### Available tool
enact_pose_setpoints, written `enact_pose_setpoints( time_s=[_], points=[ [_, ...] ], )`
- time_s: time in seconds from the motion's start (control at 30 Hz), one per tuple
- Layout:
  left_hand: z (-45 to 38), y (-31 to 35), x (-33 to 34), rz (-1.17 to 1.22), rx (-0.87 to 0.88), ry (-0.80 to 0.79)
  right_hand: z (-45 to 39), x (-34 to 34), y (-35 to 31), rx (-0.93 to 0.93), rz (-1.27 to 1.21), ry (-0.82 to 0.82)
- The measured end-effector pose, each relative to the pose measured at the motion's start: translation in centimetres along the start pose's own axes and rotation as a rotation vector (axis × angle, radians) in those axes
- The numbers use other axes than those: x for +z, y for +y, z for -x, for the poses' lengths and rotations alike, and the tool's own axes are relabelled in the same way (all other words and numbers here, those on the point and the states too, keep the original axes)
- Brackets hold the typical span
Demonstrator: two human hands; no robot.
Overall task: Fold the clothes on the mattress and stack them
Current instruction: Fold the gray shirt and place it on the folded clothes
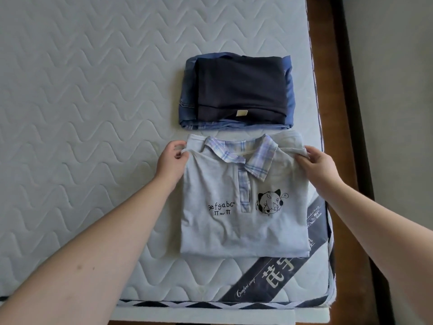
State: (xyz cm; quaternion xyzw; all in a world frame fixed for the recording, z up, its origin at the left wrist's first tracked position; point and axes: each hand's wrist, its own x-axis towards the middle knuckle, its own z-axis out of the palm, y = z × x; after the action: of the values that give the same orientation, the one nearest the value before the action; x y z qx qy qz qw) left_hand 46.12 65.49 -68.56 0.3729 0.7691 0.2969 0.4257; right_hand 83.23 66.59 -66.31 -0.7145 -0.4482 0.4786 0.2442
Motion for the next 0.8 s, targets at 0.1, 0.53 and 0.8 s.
enact_pose_setpoints(
  time_s=[0.1, 0.53, 0.8],
  points=[
    [0.1, -2.0, 1.0, 0.09, -0.204, -0.022, -0.8, 1.1, 1.4, 0.163, 0.018, -0.034],
    [9.7, -9.8, 0.0, 0.01, -0.37, -0.294, 7.4, 0.3, 9.1, 0.386, 0.204, -0.272],
    [15.4, -14.3, -1.4, -0.048, -0.362, -0.384, 12.9, 1.5, 9.5, 0.378, 0.386, -0.25]
  ],
)
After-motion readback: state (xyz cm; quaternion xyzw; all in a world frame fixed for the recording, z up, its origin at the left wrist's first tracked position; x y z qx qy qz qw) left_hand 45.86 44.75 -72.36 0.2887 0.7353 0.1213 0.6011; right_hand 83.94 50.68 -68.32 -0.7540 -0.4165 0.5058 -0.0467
